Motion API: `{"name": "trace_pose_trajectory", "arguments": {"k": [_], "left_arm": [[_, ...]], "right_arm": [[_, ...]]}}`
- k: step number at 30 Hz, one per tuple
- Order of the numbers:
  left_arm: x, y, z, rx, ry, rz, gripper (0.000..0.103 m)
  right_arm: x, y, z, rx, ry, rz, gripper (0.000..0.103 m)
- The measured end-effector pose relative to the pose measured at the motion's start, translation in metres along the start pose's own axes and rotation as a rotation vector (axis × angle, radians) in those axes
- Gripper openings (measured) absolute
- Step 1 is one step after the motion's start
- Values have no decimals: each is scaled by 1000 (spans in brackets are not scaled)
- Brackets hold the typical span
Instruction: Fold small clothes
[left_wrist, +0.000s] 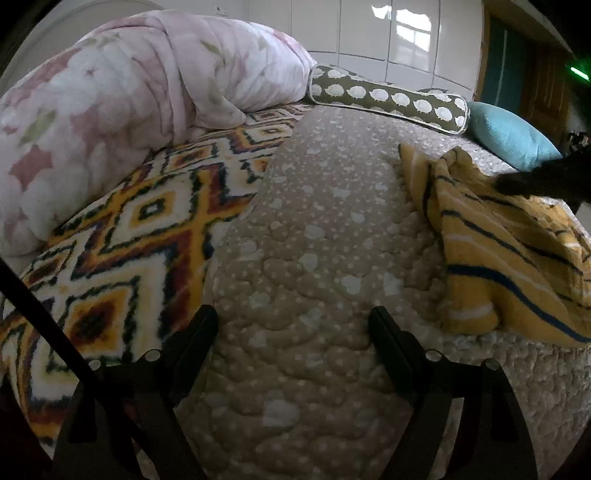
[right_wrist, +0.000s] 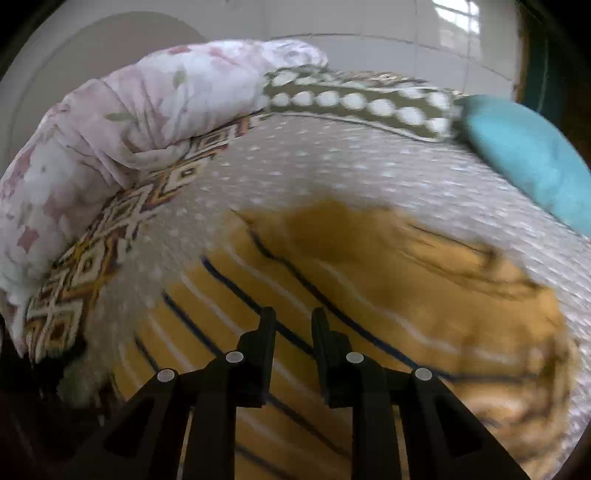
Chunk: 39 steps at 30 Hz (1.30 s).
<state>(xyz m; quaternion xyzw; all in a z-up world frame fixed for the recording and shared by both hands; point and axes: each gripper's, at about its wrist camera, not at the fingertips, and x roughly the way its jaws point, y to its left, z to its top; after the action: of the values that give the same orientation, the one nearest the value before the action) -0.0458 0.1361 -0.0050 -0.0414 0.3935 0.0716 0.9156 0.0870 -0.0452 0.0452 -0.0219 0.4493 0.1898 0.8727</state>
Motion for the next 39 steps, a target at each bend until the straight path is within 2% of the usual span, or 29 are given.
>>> {"name": "trace_pose_trajectory", "arguments": {"k": [2,6,8,9,11,15,18,23,25,28,30,34,36,39], "left_arm": [[0,0,0,-1,-2,-5,84],[0,2,-1,-6,-2,-21,85],[0,1,-1,-5,-1,-23,86],[0,1,-1,-5,-1,-24,86],[0,1,-1,-4,-1,-22,86],[0,0,-1,1,4,-16,86],[0,-1,0,7,7,-8,86],[1,-3,0,16,14,4,86],[1,-5,0,21,17,12,87],[1,-6,0,20,26,52,94],[3,-2,1,-7,44,50,96],[0,5,3,-50,94,46,95],[-12,4,1,-62,103,62,88],[-46,-10,-7,-50,80,57,88]], "right_arm": [[27,16,14,-13,32,-4,22],[84,42,45,-63,102,-70,22],[98,48,56,-72,105,-104,28],[102,48,60,-69,119,-110,28],[96,50,65,-74,109,-115,28],[48,51,60,-111,27,-81,28],[8,50,39,-165,6,-105,32],[-45,41,-31,-255,26,-201,44],[-58,33,-55,-256,29,-238,45],[-80,17,-94,-246,45,-331,46],[-100,4,-119,-203,36,-379,48],[-132,-24,-152,-67,23,-396,54],[-146,-37,-163,-2,13,-392,54],[-166,-52,-179,80,-13,-406,57]]}}
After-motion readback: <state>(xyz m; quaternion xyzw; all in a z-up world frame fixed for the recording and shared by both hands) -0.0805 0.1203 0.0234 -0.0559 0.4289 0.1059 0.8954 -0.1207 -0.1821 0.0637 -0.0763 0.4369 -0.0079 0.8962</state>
